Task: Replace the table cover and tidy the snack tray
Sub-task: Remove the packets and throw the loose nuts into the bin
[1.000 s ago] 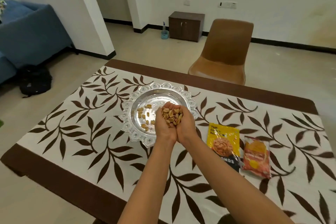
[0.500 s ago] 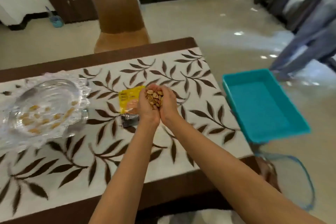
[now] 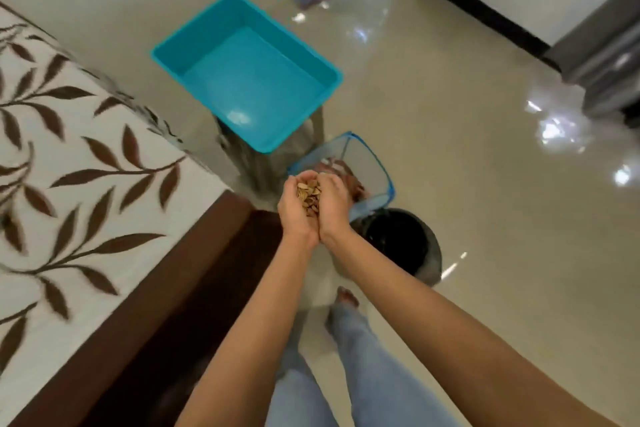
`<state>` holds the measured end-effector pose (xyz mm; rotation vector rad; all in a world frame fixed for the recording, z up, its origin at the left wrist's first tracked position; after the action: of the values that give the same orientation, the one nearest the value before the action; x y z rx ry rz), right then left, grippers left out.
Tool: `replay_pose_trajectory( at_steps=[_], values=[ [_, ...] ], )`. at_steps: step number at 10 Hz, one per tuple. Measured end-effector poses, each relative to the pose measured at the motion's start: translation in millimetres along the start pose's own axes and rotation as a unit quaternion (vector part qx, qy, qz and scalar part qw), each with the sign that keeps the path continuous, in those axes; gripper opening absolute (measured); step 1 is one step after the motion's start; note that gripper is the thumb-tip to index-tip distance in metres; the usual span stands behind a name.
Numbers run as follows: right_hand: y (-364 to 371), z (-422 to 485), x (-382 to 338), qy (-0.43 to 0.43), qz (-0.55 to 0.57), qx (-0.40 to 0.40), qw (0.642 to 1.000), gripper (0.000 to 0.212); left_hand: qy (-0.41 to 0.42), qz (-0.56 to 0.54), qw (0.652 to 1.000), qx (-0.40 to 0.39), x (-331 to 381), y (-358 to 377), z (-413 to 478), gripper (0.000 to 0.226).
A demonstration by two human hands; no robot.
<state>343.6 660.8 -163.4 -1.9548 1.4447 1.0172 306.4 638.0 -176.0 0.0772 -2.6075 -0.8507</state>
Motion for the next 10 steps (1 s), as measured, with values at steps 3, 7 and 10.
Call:
replay_pose_trajectory(
  at_steps=[3, 7, 10],
  values=[
    [-173, 63, 111, 0.168, 0.105, 0.166, 0.966, 0.015, -0.082, 0.239, 0.962, 0.103, -204, -35, 66, 0.024],
    [-293, 183, 279, 0.313, 0.287, 0.309, 0.851, 0.031, -0.273, 0.408, 0.859, 0.145, -374, -112, 196, 0.036],
    [-295, 201, 285, 0.3, 0.314, 0.363, 0.825, 0.034, -0.286, 0.416, 0.852, 0.137, -380, -108, 214, 0.034]
  ],
)
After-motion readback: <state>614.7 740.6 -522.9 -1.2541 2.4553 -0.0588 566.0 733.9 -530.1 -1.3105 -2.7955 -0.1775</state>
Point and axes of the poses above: each hand's wrist, its own z-axis towards the middle knuckle, its own y-axis out of the palm, x = y × z, the point moved 1 cm from there along z, towards the middle knuckle, and after that the axes turned 3 degrees about z, right-handed, at the moved point
